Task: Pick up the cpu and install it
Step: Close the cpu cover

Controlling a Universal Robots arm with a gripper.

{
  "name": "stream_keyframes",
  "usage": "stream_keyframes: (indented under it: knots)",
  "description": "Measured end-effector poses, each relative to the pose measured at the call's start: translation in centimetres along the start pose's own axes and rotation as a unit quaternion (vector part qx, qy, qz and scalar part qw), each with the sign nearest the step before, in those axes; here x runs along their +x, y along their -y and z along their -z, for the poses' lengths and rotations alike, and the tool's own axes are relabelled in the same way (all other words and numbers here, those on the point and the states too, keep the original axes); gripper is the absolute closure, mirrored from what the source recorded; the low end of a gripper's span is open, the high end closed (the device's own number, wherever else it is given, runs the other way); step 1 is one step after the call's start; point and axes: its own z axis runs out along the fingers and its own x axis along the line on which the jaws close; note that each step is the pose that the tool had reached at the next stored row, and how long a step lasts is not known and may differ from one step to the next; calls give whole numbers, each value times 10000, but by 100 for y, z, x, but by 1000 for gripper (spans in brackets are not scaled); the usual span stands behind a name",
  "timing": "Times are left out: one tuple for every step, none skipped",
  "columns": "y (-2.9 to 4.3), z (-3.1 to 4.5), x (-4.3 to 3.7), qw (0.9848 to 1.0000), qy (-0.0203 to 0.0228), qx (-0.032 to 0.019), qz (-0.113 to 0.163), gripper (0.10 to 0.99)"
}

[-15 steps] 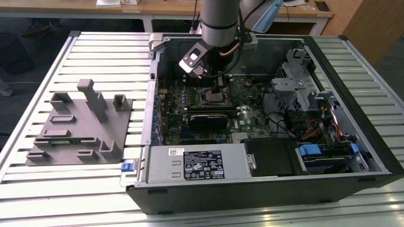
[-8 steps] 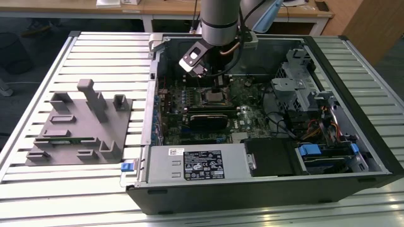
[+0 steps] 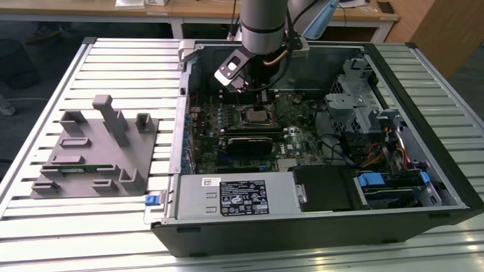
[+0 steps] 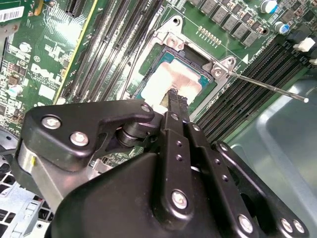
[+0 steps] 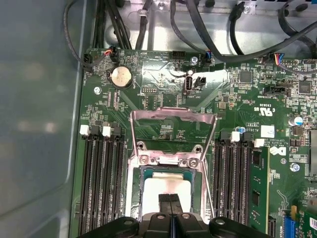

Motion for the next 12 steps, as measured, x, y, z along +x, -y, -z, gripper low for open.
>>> stream_keyframes:
  knots:
    - [0, 7, 0, 10000, -1, 0, 0, 980]
    - [-1, 16, 0, 10000, -2, 0, 0, 980]
    - [-2, 27, 1, 10000, -2, 0, 0, 980]
    - [-3, 39, 1, 10000, -2, 0, 0, 980]
    - [-4, 51, 2, 10000, -2, 0, 0, 980]
    - [-5, 65, 2, 10000, -2, 0, 0, 980]
    - [-7, 85, 3, 10000, -3, 0, 0, 980]
    - [-8, 104, 3, 10000, -3, -1, 0, 980]
    - [-10, 128, 4, 10000, -3, -1, 0, 980]
    - [-12, 151, 5, 10000, -3, -1, 0, 980]
    - [-13, 172, 6, 10000, -3, 0, 0, 980]
    - [-14, 190, 6, 10000, -2, 0, 0, 980]
